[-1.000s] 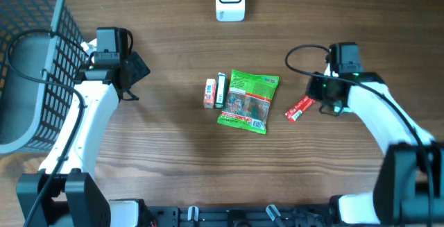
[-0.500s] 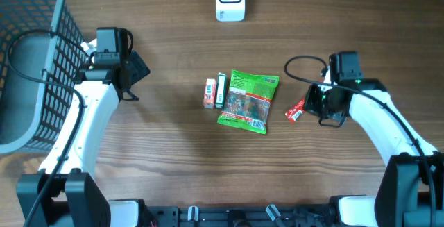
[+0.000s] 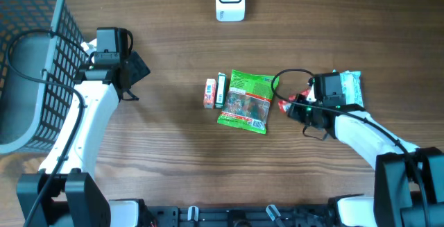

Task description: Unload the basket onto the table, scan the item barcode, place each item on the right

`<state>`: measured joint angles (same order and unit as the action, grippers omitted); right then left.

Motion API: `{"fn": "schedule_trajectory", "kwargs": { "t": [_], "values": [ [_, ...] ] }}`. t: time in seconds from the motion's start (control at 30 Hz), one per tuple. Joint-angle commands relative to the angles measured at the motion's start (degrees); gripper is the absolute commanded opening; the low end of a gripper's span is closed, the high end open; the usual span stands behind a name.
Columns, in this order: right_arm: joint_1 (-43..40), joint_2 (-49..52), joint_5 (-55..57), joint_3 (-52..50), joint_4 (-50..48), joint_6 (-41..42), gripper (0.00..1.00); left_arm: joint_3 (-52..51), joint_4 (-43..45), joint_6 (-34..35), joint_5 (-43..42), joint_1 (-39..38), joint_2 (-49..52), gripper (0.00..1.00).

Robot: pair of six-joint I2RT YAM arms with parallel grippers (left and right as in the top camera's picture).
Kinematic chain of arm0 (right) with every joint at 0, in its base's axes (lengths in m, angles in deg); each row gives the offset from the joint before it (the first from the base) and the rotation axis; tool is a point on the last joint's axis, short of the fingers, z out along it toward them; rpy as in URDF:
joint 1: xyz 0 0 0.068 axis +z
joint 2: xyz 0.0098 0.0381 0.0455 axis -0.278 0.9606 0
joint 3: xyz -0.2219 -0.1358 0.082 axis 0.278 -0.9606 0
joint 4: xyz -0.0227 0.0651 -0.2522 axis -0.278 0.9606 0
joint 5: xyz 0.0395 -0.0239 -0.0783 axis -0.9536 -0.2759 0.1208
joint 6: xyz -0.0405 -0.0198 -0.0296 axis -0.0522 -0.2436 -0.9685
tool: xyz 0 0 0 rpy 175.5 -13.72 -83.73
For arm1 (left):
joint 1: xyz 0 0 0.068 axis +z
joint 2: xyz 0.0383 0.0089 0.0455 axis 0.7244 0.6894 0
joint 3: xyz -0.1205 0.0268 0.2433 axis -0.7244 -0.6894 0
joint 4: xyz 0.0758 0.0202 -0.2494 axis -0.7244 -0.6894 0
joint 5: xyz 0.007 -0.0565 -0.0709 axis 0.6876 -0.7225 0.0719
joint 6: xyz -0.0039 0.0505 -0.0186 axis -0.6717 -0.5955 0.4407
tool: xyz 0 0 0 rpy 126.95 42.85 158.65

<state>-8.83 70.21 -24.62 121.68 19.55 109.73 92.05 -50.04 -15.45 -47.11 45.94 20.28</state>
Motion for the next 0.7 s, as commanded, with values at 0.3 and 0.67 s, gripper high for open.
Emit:
{"fn": "schedule_trajectory", "kwargs": {
  "t": [0.3, 0.67],
  "values": [
    [-3.7, -4.8, 1.8, 10.8, 3.1, -7.3, 0.25, 0.0, 0.2, -0.5, 0.8, 0.2, 0.3, 1.0],
    [-9.4, 2.4, 3.2, 15.8, 0.7, -16.6, 0.28, 0.0, 0.2, -0.5, 0.8, 0.2, 0.3, 1.0]
  ]
}}
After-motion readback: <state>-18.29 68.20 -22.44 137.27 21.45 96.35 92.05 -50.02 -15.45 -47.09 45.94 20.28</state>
